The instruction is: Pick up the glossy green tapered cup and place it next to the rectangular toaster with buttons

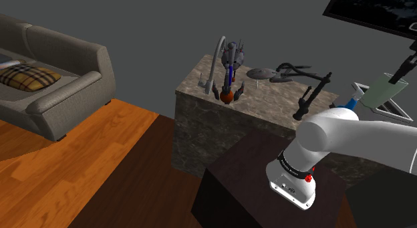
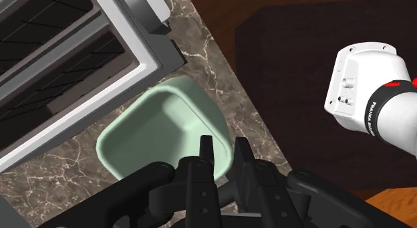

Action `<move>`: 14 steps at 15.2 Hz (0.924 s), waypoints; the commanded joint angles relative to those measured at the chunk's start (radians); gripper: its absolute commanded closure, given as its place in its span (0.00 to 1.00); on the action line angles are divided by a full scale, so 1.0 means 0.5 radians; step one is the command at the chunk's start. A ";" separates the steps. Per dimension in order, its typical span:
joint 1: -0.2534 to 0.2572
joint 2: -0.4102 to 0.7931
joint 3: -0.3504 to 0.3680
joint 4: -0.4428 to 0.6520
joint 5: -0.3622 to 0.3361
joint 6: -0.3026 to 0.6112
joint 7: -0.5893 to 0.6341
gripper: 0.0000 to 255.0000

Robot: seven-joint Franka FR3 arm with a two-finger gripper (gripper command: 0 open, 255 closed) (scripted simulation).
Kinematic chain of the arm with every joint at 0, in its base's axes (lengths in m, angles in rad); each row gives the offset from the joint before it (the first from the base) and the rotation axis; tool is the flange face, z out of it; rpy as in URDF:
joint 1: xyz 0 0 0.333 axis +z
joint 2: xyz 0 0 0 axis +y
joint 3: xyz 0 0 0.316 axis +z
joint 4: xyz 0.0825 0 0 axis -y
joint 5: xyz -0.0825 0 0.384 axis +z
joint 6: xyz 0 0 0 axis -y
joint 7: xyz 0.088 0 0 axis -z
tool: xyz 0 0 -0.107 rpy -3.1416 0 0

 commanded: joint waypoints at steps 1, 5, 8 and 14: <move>-0.014 -0.033 -0.018 -0.064 -0.021 0.034 0.011 1.00; -0.041 -0.093 -0.057 -0.182 -0.061 0.099 0.033 1.00; -0.060 -0.134 -0.090 -0.267 -0.094 0.148 0.049 1.00; -0.097 -0.210 -0.164 -0.427 -0.167 0.243 0.077 1.00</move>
